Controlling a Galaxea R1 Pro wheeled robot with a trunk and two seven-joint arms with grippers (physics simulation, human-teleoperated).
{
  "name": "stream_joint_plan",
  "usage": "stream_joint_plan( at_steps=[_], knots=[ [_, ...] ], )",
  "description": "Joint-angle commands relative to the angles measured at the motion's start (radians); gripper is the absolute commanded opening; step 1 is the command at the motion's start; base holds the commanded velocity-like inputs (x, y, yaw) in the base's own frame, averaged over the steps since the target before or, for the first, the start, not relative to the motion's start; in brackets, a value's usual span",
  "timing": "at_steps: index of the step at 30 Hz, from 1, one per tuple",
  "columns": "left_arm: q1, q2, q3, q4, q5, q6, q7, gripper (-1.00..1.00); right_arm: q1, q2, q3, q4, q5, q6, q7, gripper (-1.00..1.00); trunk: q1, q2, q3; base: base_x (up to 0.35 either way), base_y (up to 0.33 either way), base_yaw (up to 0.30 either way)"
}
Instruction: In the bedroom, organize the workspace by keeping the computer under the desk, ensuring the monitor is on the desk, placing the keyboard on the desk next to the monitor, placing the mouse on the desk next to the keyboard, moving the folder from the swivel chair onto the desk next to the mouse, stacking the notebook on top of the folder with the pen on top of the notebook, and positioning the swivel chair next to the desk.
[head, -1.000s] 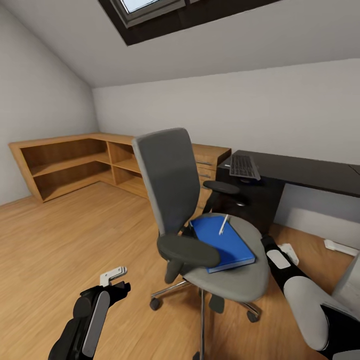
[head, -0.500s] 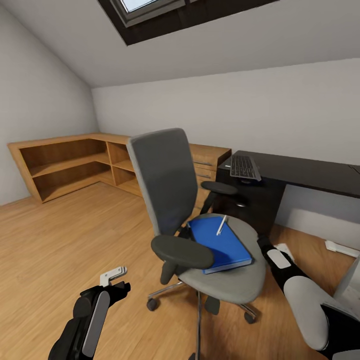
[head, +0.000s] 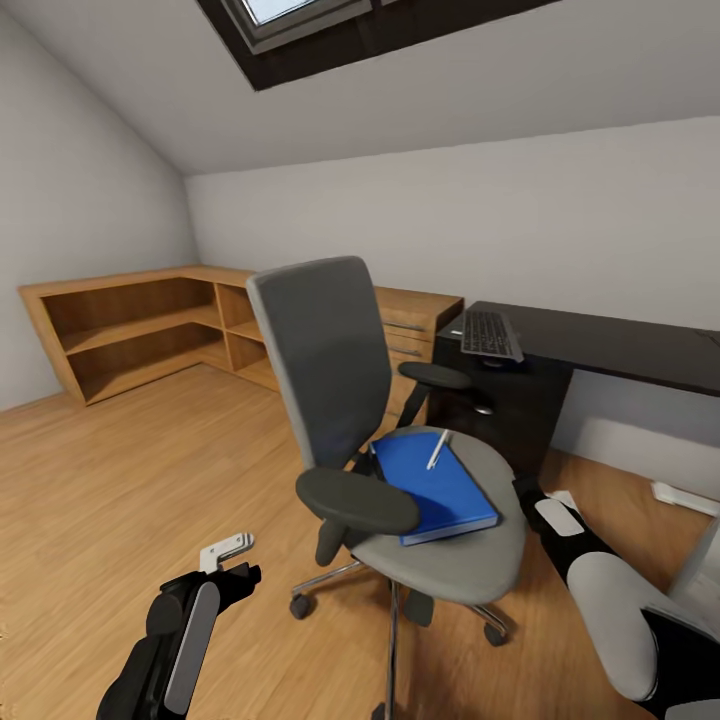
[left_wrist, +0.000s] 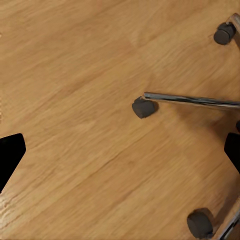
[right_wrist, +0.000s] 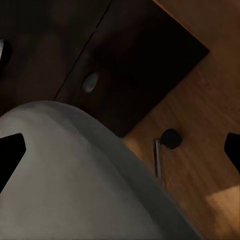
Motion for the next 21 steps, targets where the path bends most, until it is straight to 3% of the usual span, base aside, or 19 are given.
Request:
stream_joint_plan(
  at_steps=[1, 13, 21],
  knots=[
    [-0.001, -0.001, 0.001, -0.001, 0.01, 0.003, 0.008, 1.0, 0.0, 0.001, 0.0, 0.005, -0.021, -0.001, -0.003, 1.0, 0.0, 0.0, -0.001, 0.0, 0.0, 0.181],
    [-0.001, -0.001, 0.001, -0.001, 0.011, 0.003, 0.007, 1.0, 0.0, 0.002, 0.0, 0.008, -0.02, -0.003, 0.0, 1.0, 0.0, 0.0, -0.005, 0.007, 0.006, 0.255],
    [-0.001, -0.001, 0.001, -0.001, 0.01, 0.003, 0.007, 1.0, 0.0, 0.002, 0.0, 0.006, -0.02, -0.004, 0.0, 1.0, 0.0, 0.0, -0.008, 0.214, 0.2, 0.149]
  ],
)
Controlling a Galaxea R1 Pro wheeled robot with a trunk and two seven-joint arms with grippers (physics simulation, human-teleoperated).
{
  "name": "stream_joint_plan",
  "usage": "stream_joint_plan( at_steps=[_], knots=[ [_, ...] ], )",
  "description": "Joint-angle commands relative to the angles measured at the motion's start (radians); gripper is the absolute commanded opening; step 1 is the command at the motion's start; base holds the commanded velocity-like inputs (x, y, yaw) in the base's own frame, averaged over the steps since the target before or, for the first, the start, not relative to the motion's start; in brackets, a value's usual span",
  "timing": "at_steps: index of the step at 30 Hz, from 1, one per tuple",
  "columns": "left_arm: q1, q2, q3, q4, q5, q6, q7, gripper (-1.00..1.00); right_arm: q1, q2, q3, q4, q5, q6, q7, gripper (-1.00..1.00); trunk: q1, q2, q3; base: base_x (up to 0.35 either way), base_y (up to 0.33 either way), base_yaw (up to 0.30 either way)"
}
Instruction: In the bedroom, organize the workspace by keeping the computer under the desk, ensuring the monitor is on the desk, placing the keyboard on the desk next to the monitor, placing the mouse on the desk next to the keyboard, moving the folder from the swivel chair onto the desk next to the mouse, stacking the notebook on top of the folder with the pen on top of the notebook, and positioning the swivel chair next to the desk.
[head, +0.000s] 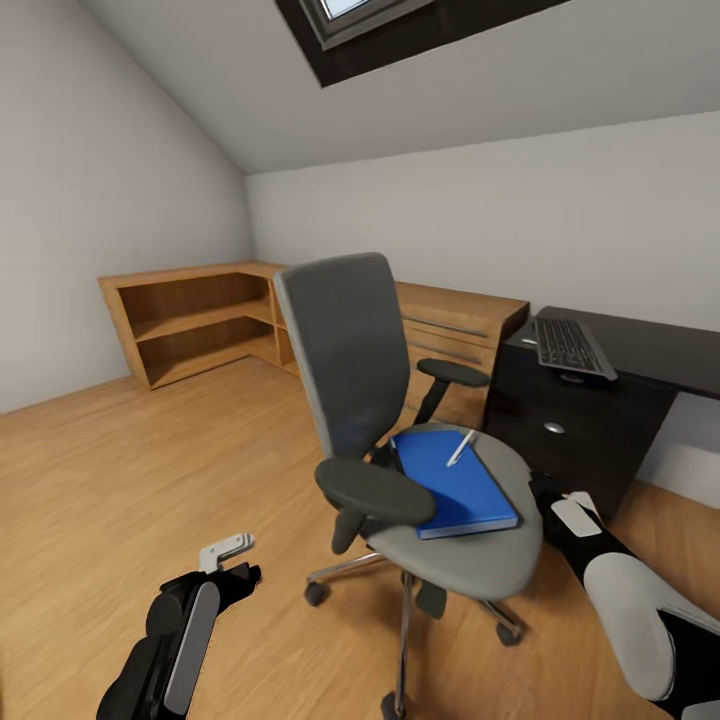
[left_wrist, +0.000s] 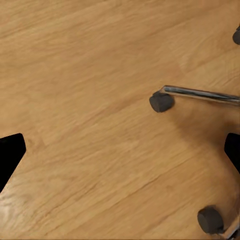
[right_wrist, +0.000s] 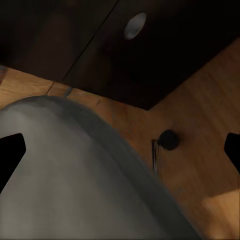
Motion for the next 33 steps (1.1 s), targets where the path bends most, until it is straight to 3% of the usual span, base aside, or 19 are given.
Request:
stream_joint_plan(
  at_steps=[1, 8, 17, 33],
  knots=[
    [-0.001, -0.001, 0.001, -0.001, 0.01, 0.002, 0.008, 1.0, 0.0, 0.051, 0.001, 0.002, -0.019, -0.002, -0.005, 1.0, 0.0, 0.0, -0.001, 0.241, 0.216, 0.008],
    [-0.001, -0.001, 0.001, -0.001, 0.01, 0.002, 0.008, 1.0, 0.0, 0.051, 0.002, 0.001, -0.018, -0.002, -0.004, 1.0, 0.0, 0.0, -0.001, 0.227, 0.197, 0.002],
    [-0.001, -0.001, 0.001, 0.0, 0.012, 0.002, 0.008, 1.0, 0.0, 0.051, 0.002, 0.003, -0.018, -0.004, -0.001, 1.0, 0.0, 0.0, -0.001, 0.018, 0.023, 0.0],
    [-0.001, 0.0, 0.001, 0.025, 0.011, 0.002, 0.008, 1.0, 0.0, 0.051, 0.002, 0.003, -0.018, -0.004, -0.001, 1.0, 0.0, 0.0, -0.001, -0.295, 0.0, 0.0]
  ],
)
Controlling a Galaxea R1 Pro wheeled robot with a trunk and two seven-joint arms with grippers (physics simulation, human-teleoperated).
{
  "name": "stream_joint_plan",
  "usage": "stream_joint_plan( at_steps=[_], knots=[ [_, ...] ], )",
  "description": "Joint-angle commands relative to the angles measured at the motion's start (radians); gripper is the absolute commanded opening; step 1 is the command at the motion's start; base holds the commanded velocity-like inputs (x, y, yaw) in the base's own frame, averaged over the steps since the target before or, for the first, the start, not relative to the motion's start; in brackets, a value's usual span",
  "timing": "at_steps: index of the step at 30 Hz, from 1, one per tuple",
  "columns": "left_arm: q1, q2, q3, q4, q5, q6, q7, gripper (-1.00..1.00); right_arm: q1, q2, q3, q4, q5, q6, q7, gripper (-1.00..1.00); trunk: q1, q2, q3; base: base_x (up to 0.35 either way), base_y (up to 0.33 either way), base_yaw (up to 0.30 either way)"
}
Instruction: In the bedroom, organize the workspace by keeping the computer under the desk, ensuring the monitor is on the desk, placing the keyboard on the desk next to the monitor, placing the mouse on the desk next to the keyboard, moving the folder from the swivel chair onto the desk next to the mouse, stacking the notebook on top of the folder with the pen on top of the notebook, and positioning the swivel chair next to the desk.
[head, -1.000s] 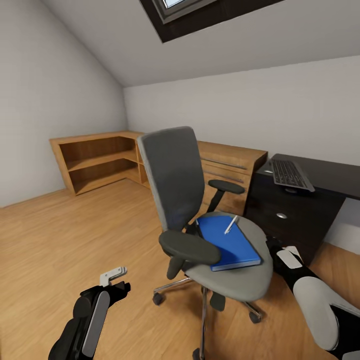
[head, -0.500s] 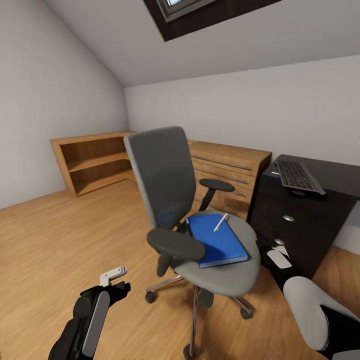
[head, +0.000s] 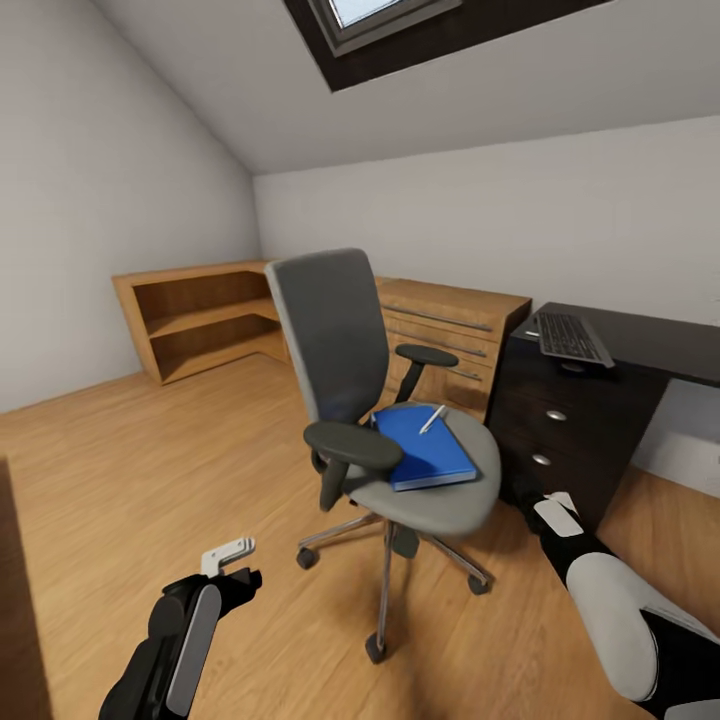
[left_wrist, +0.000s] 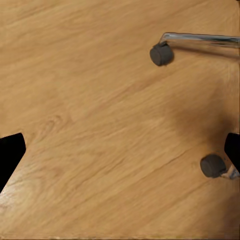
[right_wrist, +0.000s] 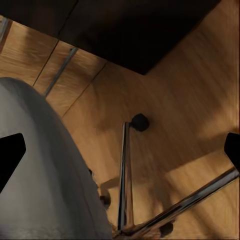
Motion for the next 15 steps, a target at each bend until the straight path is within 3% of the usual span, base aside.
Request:
stream_joint_plan(
  at_steps=[1, 4, 5, 7, 15],
  knots=[
    [-0.001, -0.001, 0.001, 0.003, 0.01, 0.002, 0.008, 1.0, 0.0, 0.001, 0.002, 0.001, -0.011, -0.002, -0.004, 1.0, -0.001, 0.0, -0.001, -0.329, 0.0, 0.0],
    [-0.001, -0.001, 0.001, 0.004, 0.01, 0.002, 0.008, 1.0, 0.0, 0.006, 0.003, 0.003, -0.012, -0.002, -0.004, 1.0, -0.001, 0.0, -0.001, -0.311, 0.0, 0.0],
    [-0.001, -0.001, 0.001, 0.004, 0.01, 0.002, 0.009, 1.0, 0.0, 0.041, 0.003, 0.013, -0.008, -0.004, -0.003, 1.0, -0.001, 0.0, -0.001, -0.145, 0.0, 0.0],
    [-0.001, -0.002, 0.001, 0.004, 0.01, 0.002, 0.009, 1.0, 0.0, 0.06, 0.003, 0.017, -0.006, -0.005, -0.003, 1.0, -0.001, 0.0, -0.001, -0.095, 0.0, 0.0],
    [-0.001, -0.002, 0.001, 0.005, 0.01, 0.002, 0.009, 1.0, 0.001, 0.092, 0.005, 0.023, -0.006, -0.008, -0.001, 1.0, -0.001, 0.0, -0.001, -0.019, 0.0, 0.0]
  ],
)
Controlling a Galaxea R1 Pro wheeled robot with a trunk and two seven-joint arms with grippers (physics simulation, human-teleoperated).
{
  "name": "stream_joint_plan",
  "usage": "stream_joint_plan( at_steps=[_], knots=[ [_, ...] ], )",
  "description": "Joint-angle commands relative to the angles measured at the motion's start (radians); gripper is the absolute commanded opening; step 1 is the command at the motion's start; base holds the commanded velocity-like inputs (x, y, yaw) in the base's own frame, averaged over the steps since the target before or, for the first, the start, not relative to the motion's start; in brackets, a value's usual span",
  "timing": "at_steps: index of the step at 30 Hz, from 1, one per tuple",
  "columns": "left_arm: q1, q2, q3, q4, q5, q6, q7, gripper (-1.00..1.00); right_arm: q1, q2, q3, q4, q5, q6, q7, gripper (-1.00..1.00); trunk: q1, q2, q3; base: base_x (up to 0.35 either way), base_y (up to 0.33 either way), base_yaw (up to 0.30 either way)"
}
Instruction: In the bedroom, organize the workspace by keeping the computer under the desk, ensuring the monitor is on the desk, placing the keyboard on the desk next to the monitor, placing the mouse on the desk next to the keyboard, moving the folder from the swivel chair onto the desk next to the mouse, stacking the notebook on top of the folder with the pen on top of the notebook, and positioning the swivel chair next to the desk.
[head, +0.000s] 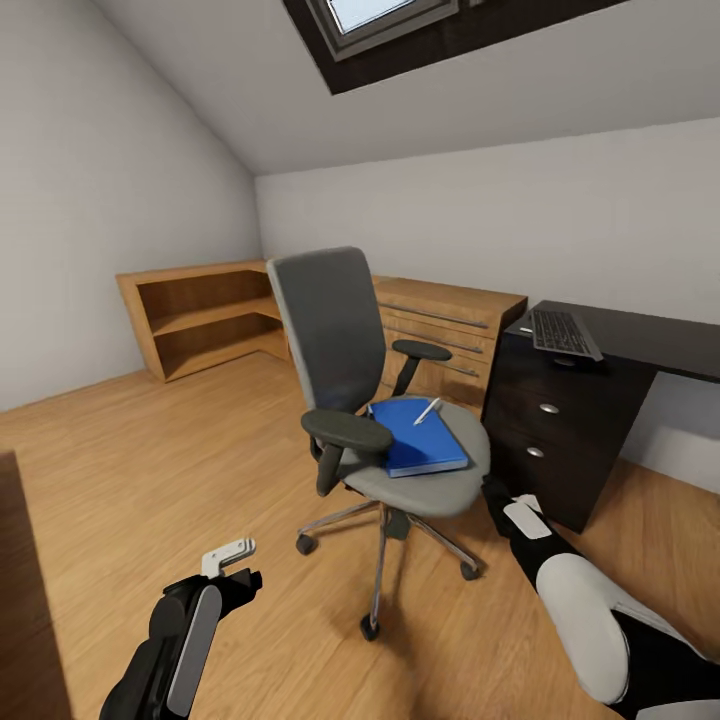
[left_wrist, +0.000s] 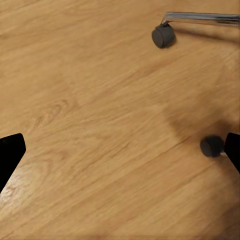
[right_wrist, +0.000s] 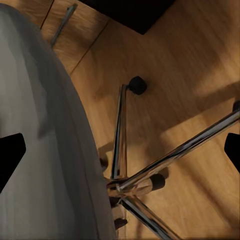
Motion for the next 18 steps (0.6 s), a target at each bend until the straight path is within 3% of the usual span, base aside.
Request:
stream_joint_plan(
  at_steps=[1, 5, 13, 18],
  knots=[
    [-0.001, -0.001, 0.001, -0.001, 0.011, 0.003, 0.008, 1.0, 0.0, 0.006, 0.008, 0.003, -0.022, -0.003, -0.005, 1.0, 0.0, 0.0, -0.001, -0.001, 0.0, 0.0],
    [-0.001, -0.001, 0.001, -0.001, 0.011, 0.003, 0.007, 1.0, 0.0, 0.03, 0.008, 0.003, -0.02, -0.003, -0.005, 1.0, 0.0, 0.0, -0.001, 0.0, 0.0, 0.042],
    [-0.001, -0.001, 0.001, -0.001, 0.012, 0.003, 0.007, 1.0, 0.0, 0.039, 0.008, 0.003, -0.013, -0.003, -0.005, 1.0, 0.0, 0.0, -0.001, 0.003, 0.0, 0.14],
    [-0.001, -0.002, 0.0, -0.001, 0.012, 0.003, 0.006, 1.0, 0.0, 0.039, 0.008, 0.003, -0.01, -0.002, -0.004, 1.0, 0.0, 0.0, -0.001, 0.287, 0.0, 0.04]
  ],
)
